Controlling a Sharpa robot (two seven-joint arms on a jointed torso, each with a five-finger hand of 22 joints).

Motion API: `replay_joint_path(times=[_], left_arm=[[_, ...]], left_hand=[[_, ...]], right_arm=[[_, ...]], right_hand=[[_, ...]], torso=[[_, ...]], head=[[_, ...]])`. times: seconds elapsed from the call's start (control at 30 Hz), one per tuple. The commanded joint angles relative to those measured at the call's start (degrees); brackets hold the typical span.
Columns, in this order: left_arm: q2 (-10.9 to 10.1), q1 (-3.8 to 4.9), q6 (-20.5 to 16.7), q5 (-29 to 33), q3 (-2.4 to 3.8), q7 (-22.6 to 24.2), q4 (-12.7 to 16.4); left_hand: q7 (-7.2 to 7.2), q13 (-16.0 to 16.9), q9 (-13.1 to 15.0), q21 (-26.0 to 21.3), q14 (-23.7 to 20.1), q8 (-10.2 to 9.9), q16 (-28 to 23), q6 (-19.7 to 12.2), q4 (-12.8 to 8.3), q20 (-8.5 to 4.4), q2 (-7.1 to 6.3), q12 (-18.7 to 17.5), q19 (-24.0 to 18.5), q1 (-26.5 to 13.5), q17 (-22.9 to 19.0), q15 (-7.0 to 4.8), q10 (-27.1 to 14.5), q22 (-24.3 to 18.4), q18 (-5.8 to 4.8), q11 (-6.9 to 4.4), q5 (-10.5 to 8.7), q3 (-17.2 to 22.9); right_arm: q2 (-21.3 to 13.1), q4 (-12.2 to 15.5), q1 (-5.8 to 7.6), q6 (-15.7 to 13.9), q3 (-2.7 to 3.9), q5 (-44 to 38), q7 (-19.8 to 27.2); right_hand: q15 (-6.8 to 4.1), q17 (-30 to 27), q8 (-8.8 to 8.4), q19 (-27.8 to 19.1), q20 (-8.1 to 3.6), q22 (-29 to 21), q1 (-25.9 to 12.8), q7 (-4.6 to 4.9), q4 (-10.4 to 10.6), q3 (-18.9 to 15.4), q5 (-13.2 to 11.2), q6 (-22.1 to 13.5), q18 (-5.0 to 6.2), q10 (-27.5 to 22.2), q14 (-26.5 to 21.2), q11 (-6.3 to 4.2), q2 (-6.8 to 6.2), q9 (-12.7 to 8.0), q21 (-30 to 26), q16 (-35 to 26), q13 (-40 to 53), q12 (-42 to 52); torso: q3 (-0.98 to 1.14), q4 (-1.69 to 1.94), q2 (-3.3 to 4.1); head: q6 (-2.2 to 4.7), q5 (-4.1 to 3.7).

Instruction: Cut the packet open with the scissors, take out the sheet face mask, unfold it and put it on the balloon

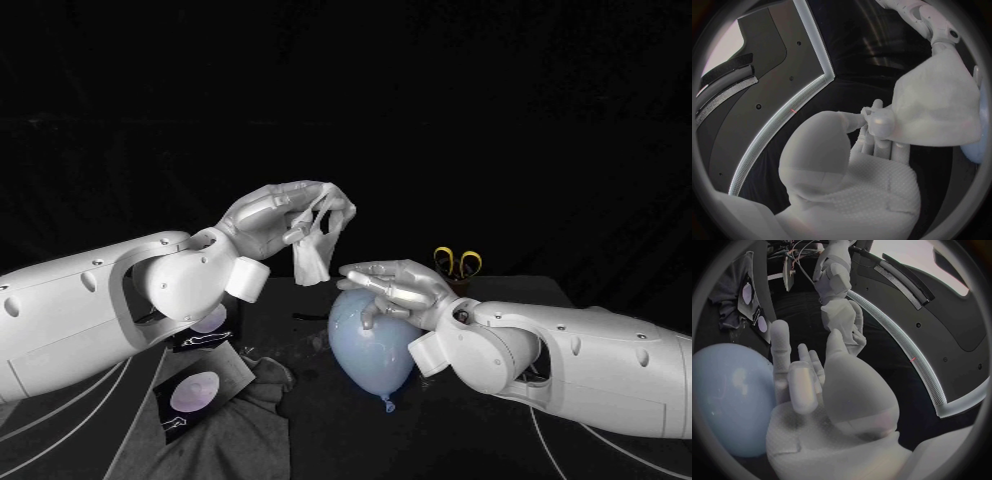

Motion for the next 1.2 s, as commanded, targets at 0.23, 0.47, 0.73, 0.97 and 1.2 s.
replay_joint_path(times=[0.23,0.47,0.73,0.97,1.2], left_arm=[[-0.4,0.02,0.5,0.2,0.06,0.6,1.3],[-0.6,-0.15,0.8,-0.7,0.03,0.4,2.1],[-0.7,-0.27,1.1,-2.0,-0.02,0.4,2.3],[-0.8,-0.33,1.2,-2.3,-0.08,0.4,2.6],[-0.5,-0.62,1.3,-2.3,-0.17,0.4,2.7]], left_hand=[[1.01,-0.1,12.7,0.3,0.5,0.1,0.3,-0.3,-0.2,0.01,-0.26,-0.3,-0.2,-0.1,0.1,0.21,-0.4,0.4,0.7,-0.04,0.19,0.0],[1.01,-0.1,12.7,0.3,0.5,0.1,0.3,-0.3,-0.2,0.01,-0.26,-0.3,-0.2,-0.1,0.1,0.21,-0.4,0.4,0.7,-0.04,0.19,0.0],[1.01,-0.1,12.7,0.6,0.5,0.1,0.3,-0.2,-0.2,0.02,-0.27,-0.2,-0.1,-0.1,0.0,0.21,-0.4,0.7,0.66,-0.04,0.19,-0.1],[1.01,-0.1,12.6,0.7,0.6,0.2,0.5,-0.2,-0.2,0.02,-0.28,-0.2,-0.1,-0.2,0.2,0.21,-0.4,0.8,0.65,-0.04,0.19,-0.1],[1.01,-0.1,12.6,0.8,0.6,0.2,0.4,-0.2,-0.2,0.02,-0.27,-0.2,0.0,-0.2,0.0,0.21,-0.4,0.9,0.64,-0.05,0.19,-0.2]], right_arm=[[1.3,-0.3,-0.13,3.1,0.51,1.9,1.4],[1.8,-0.5,-0.12,5.2,0.78,1.8,1.2],[2.0,-1.2,-0.07,6.9,0.88,1.2,0.8],[2.2,-1.3,-0.05,8.0,1.01,1.3,0.9],[2.5,-1.3,0.02,8.9,1.24,1.1,1.0]], right_hand=[[0.41,-0.1,-0.26,-0.1,0.52,0.1,-0.6,1.11,0.0,-0.5,-0.2,-0.6,0.75,-0.4,1.5,0.0,0.02,0.0,0.2,0.2,0.0,0.0],[0.31,0.0,-0.32,-0.3,0.46,0.1,-1.0,0.81,0.1,-1.1,-0.3,-0.9,0.8,-0.8,1.4,-0.21,0.37,0.0,0.4,0.5,0.0,0.0],[0.15,-0.1,-0.56,-0.6,0.34,0.2,-0.7,0.54,-0.4,-1.5,-0.3,-1.7,0.82,-1.5,1.3,-0.44,0.42,-0.1,0.6,0.6,0.0,-0.1],[0.07,0.2,-0.49,-0.6,0.29,0.2,-0.9,0.45,-0.3,-1.7,-0.3,-1.7,0.82,-1.5,1.4,-0.54,0.45,0.0,0.7,0.8,0.0,0.0],[-0.39,1.2,1.02,-0.7,-0.14,0.4,0.7,-0.16,-1.9,-2.3,-0.3,0.3,0.84,1.3,1.6,-1.16,1.7,0.8,1.3,1.6,0.3,1.1]], torso=[[0.04,-0.15,-0.05],[0.0,-0.01,-0.02],[-0.04,0.0,0.05],[0.0,-0.02,0.04],[0.0,-0.04,-0.04]], head=[[-0.05,-0.31],[-0.02,-0.38],[-0.51,-0.61],[-0.7,-0.64],[-0.85,-0.79]])
